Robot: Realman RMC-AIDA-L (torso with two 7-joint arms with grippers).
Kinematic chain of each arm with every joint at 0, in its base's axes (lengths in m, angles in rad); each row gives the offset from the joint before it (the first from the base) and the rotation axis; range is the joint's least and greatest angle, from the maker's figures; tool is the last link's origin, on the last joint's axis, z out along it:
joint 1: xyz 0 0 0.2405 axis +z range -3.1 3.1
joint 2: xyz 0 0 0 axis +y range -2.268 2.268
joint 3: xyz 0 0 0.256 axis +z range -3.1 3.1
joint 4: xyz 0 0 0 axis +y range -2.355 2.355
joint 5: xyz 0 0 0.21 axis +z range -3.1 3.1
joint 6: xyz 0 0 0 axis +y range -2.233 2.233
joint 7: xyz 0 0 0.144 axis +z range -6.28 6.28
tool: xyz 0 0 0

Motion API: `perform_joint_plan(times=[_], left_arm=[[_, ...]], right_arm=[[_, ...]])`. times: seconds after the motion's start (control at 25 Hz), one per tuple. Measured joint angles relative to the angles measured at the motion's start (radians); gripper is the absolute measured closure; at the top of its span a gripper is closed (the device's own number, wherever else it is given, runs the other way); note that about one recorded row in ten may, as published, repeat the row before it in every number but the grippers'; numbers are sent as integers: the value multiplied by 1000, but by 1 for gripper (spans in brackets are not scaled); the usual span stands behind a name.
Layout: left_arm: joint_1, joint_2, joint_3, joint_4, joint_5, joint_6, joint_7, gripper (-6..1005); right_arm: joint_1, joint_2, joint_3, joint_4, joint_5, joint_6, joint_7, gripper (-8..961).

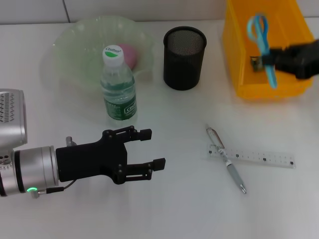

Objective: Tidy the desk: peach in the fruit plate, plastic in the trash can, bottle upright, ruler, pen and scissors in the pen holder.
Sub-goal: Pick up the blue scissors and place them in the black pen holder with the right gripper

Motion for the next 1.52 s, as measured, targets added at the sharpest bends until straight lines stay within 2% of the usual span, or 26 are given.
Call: perform_joint_plan(times=[0.04,0.12,0.2,0.24,0.28,0.36,0.4,0.44,0.48,0.56,0.6,0.64,0.8,0.88,1.12,1.52], left_arm=[[0,0,0,0,0,0,0,186],[-2,-1,0,0,0,0,0,186],[-2,-1,0,0,0,1,-1,186],[-3,-1,0,0,0,2,-1,186],[-3,-1,0,0,-1,3,-1,186],[-3,-1,0,0,-1,5,-1,186],[-3,-1,0,0,-1,5,-1,186],[-3,-1,0,0,-1,6,0,186],[-3,-1,0,0,-1,8,1,186],[-3,-1,1,0,-1,10,1,186],[-3,-1,1,0,-1,12,1,186],[-3,-1,1,0,-1,16,1,186],[-4,-1,2,0,-1,24,2,186],[-4,-1,2,0,-1,25,2,186],[-3,-1,2,0,-2,29,2,186],[-4,-1,0,0,-3,29,5,186]], right_arm=[[0,0,0,0,0,0,0,700],[22,-1,46,138,137,11,-122,696],[84,-2,107,378,299,24,-314,692],[84,-2,107,378,299,24,-314,689],[136,-2,134,527,369,43,-445,687],[195,-2,140,659,417,73,-557,683],[220,-1,141,712,436,91,-603,681],[220,-1,141,712,436,91,-603,679],[276,1,139,817,473,141,-696,677],[299,3,137,858,491,163,-733,673],[351,4,133,932,525,217,-790,671],[351,4,133,932,525,217,-790,668],[452,6,130,1023,546,345,-846,660],[479,7,129,1046,545,381,-857,656],[499,7,97,1060,542,423,-861,643],[493,9,76,1060,546,430,-862,622]])
